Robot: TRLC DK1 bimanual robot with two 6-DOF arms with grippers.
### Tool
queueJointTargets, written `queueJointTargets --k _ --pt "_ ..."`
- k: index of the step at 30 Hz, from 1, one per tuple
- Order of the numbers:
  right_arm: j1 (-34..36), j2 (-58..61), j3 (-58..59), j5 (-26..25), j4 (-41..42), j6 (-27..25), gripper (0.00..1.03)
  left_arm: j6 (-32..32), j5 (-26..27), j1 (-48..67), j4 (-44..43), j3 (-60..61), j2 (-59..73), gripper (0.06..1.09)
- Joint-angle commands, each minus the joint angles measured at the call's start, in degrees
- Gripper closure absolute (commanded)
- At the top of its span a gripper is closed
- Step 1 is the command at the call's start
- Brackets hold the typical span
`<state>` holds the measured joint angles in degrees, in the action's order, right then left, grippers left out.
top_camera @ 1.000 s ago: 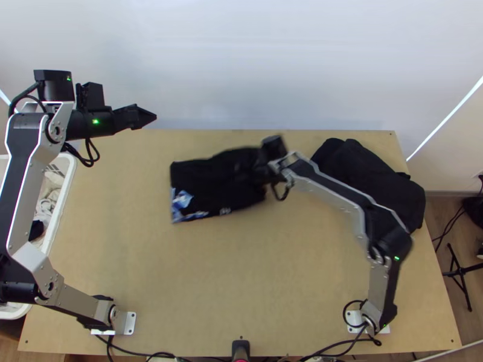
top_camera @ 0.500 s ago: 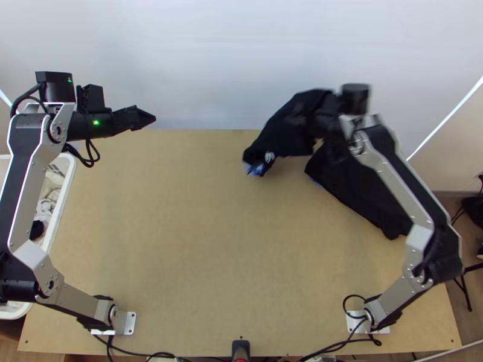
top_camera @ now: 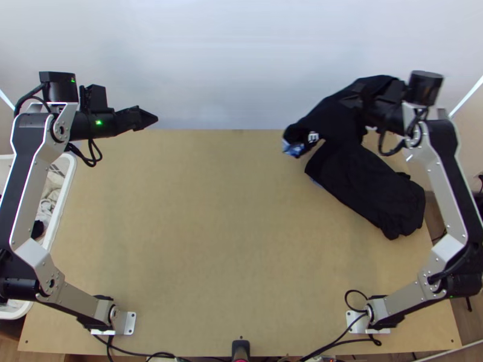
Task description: Fold the t-shirt
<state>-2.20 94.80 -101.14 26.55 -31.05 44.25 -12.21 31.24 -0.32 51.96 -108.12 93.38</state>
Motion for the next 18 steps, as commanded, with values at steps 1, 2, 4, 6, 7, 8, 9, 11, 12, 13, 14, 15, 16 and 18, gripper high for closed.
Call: queueJointTargets --k 1,2,4,6,7,8,9,11,12,13,14,15,16,18 --pt "4.57 -1.03 0.16 -0.09 -2.97 -1.97 1.00 -0.54 0.04 0.40 -0.55 -0.52 0.04 0.10" --pt "4.92 -1.11 0.68 -0.09 -2.97 -2.33 1.00 -0.54 0.04 0.40 -0.64 -0.52 0.04 0.10" --pt "5.80 -1.20 1.74 -0.09 -2.97 -2.59 1.00 -0.62 0.04 0.49 -0.72 -0.52 0.04 0.10" --pt "6.42 -1.46 2.62 -0.09 -3.14 -3.20 1.00 -0.62 0.04 0.49 -0.72 -0.52 0.04 0.10" --pt "6.59 -1.64 3.06 -0.09 -3.23 -3.56 1.00 -0.62 0.04 0.49 -0.72 -0.52 0.04 0.10" --pt "6.77 -1.64 3.50 -0.09 -3.49 -4.08 1.00 -0.62 0.04 0.40 -0.72 -0.52 0.04 0.10" --pt "7.21 -1.73 4.02 -0.09 -3.58 -4.43 1.00 -0.62 0.04 0.40 -0.72 -0.52 0.04 0.10" --pt "7.82 -1.82 5.61 -0.18 -3.58 -5.31 1.00 -0.54 0.04 0.32 -0.72 -0.52 -0.04 0.10" --pt "8.35 -1.82 6.40 -0.18 -3.58 -5.58 1.00 -0.54 0.04 0.23 -0.81 -0.61 -0.04 0.10" --pt "8.96 -1.99 7.28 -0.18 -3.58 -5.75 1.00 -0.54 0.04 0.23 -0.81 -0.69 -0.04 0.10" --pt "9.32 -2.08 8.15 -0.18 -3.58 -6.19 1.00 -0.54 0.04 0.14 -0.81 -0.78 -0.04 0.10" --pt "9.58 -2.26 9.12 -0.18 -3.58 -6.72 1.00 -0.45 0.04 0.05 -0.72 -0.78 -0.13 0.10" --pt "9.93 -2.34 10.00 -0.35 -3.58 -7.25 1.00 -0.45 0.04 -0.12 -0.81 -0.78 -0.13 0.10" --pt "10.81 -2.43 11.85 -0.71 -3.58 -8.04 1.00 -0.36 0.04 -0.39 -0.81 -0.96 -0.22 0.10"
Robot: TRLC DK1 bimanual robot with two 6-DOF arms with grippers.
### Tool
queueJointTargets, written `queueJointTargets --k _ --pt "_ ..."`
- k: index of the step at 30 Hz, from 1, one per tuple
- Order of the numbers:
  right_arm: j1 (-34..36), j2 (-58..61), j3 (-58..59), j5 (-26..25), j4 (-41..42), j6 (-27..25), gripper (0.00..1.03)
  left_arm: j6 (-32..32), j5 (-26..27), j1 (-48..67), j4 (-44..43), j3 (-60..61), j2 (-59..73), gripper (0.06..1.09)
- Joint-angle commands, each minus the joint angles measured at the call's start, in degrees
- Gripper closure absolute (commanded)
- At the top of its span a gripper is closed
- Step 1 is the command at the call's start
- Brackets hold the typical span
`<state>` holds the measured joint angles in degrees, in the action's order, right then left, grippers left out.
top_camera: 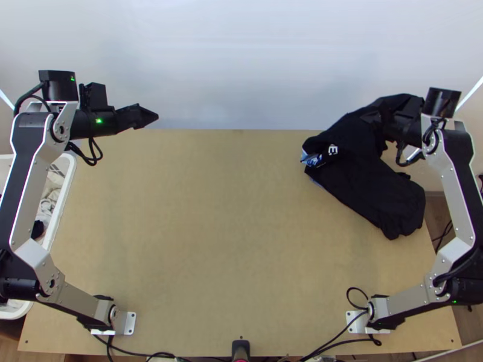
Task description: Fold the t-shirt
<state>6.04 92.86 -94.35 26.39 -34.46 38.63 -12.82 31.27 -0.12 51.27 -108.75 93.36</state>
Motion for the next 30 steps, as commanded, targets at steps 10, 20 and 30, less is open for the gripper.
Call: queueJointTargets --k 10,20,30 --pt "5.82 -3.47 11.03 -13.03 -2.02 -9.45 1.00 0.78 1.08 -2.25 -0.11 -0.67 -0.29 0.10" --pt "10.48 -9.45 18.14 -16.37 -6.24 -14.99 0.47 0.78 1.34 -2.60 -0.20 -0.67 -0.11 0.10" --pt "29.20 -24.57 25.53 -31.40 -13.27 -40.13 0.03 0.87 2.84 -5.24 -0.20 -0.41 -1.25 0.10"
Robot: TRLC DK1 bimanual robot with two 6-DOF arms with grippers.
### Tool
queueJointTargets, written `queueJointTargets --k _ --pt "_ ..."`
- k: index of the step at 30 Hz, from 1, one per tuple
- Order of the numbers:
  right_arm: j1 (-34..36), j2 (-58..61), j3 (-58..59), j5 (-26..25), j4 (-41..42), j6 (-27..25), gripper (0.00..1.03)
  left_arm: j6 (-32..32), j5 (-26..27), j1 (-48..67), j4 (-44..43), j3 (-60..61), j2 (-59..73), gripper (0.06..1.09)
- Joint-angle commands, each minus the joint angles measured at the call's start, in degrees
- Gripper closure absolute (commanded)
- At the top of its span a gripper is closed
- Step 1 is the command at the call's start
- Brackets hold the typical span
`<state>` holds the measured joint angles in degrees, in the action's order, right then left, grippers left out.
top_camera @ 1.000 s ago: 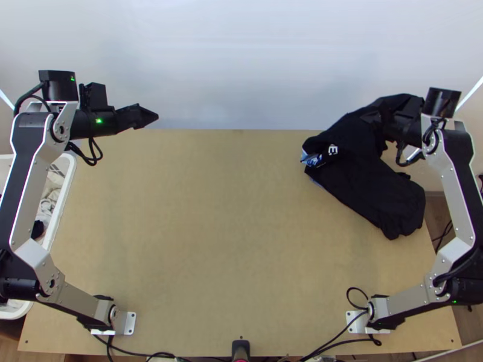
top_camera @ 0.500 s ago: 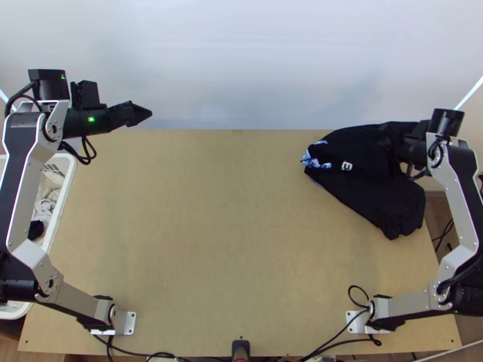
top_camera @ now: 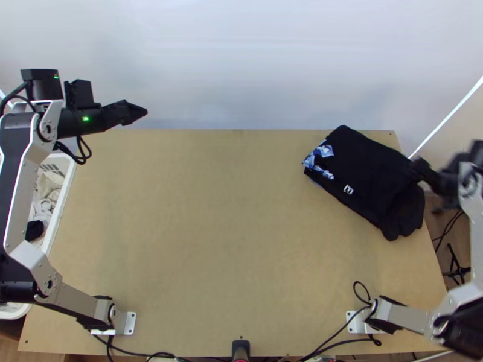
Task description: Fold the t-shirt
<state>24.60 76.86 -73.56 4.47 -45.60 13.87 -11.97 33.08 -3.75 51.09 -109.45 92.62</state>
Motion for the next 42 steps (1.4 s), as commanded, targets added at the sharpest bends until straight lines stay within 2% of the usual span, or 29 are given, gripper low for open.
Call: queueJointTargets --k 1,3,6,10,13,15,16,18,21,25,28,36,39,42 --pt "11.87 -9.36 5.00 -10.27 -1.42 -18.09 0.03 0.01 1.11 -1.70 -0.03 0.20 -0.60 0.10" --pt "13.02 -11.21 5.36 -12.47 2.80 -22.31 0.03 0.01 1.28 -1.79 -0.03 -0.24 -0.60 0.10" --pt "8.27 -14.19 4.21 -12.56 11.85 -21.95 0.03 -0.07 1.28 -1.88 -0.11 -0.85 -0.69 0.10" --pt "-9.31 -15.16 4.04 -12.38 16.34 -13.78 0.03 -0.87 1.20 -1.79 -0.20 -0.68 0.28 0.10" --pt "-20.64 -14.72 11.51 -13.17 32.07 -13.08 0.03 -2.36 0.14 -1.52 -1.43 -0.85 1.42 0.10" --pt "-26.53 -12.35 14.50 -14.40 38.75 -12.37 0.03 -3.06 0.14 -1.44 -2.14 -1.12 1.51 0.10" --pt "-28.20 -10.50 14.85 -14.58 40.07 -10.35 0.03 -3.06 0.14 -1.52 -2.22 -1.21 1.51 0.10" --pt "-29.87 -5.76 13.79 -14.40 39.19 -2.44 0.03 -2.97 0.14 -1.79 -2.22 -1.73 1.51 0.10" --pt "-27.76 0.22 14.41 -11.50 36.82 6.96 0.03 -2.97 0.05 -2.05 -2.14 -2.88 1.34 0.10" --pt "-23.28 1.98 21.88 -11.24 39.72 8.37 0.03 -3.15 0.14 -2.67 -1.87 -4.28 1.16 0.10" --pt "-17.57 2.51 27.15 -11.24 40.59 6.52 0.03 -3.15 0.14 -3.11 -1.87 -4.63 1.16 0.10" --pt "3.79 2.51 32.60 -8.60 42.26 -4.55 0.03 -3.94 0.14 -3.28 -1.87 -4.63 1.60 0.10" --pt "6.69 2.15 33.04 -8.16 42.35 -6.05 0.03 -4.21 0.14 -3.11 -2.05 -4.63 1.95 0.10" --pt "6.78 0.84 32.69 -7.99 42.53 -6.22 0.03 -4.38 0.14 -2.67 -2.31 -4.72 2.48 0.10"
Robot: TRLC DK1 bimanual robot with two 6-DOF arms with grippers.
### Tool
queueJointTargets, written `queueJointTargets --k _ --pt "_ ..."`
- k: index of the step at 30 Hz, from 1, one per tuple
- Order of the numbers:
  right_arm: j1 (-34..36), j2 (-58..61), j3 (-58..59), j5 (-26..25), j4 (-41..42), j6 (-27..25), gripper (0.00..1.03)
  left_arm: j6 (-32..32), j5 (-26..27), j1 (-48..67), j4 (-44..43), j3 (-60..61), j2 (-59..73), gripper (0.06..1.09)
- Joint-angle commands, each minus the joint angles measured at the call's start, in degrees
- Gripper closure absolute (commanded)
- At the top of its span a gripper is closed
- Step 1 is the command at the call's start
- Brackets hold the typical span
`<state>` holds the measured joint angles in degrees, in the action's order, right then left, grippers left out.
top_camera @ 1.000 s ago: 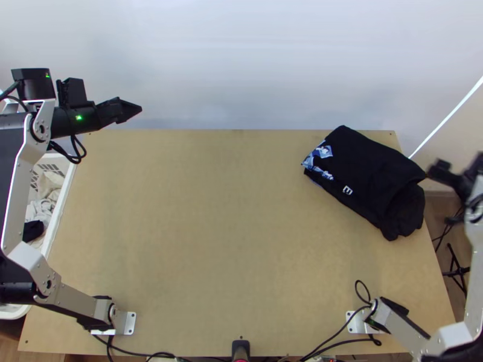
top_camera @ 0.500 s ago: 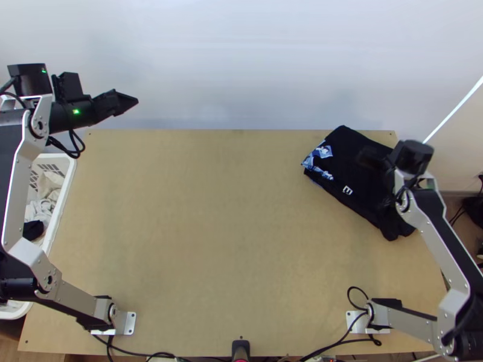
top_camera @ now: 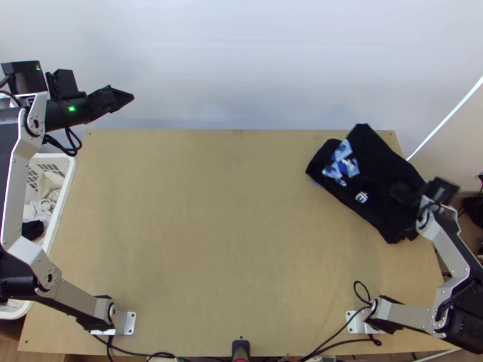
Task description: Fold the t-shirt
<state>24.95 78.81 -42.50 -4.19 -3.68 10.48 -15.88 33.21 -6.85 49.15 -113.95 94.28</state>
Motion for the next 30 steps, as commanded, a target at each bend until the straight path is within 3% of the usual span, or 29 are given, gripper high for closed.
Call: queueJointTargets --k 1,12,15,17,21,25,30 --pt "5.90 -1.64 1.37 0.67 0.61 -2.57 0.03 -0.47 0.01 0.52 -0.45 -0.31 0.91 0.10" --pt "-7.55 -7.26 -2.50 0.49 0.69 0.42 0.03 -0.91 0.01 0.52 -1.33 -0.75 1.52 0.10" --pt "-14.67 -9.28 -5.05 -2.76 1.49 1.03 0.03 -0.91 0.01 0.35 -1.33 -0.66 1.52 0.10" --pt "-19.06 -9.90 -6.45 -5.39 6.50 -0.37 0.03 -0.91 0.01 0.17 -1.24 -0.66 1.52 0.10" --pt "-25.48 -4.98 -7.16 -9.17 15.02 -8.02 0.03 -0.91 0.01 0.00 -1.33 -1.27 1.52 0.10" --pt "-28.29 2.41 -5.66 -12.87 27.41 -15.05 0.03 -0.91 0.01 -0.71 -1.24 -1.45 1.08 0.10" --pt "-28.82 15.94 -5.40 -15.77 44.38 -20.06 0.03 -0.73 -0.08 -2.38 -0.81 -0.48 0.55 0.10"
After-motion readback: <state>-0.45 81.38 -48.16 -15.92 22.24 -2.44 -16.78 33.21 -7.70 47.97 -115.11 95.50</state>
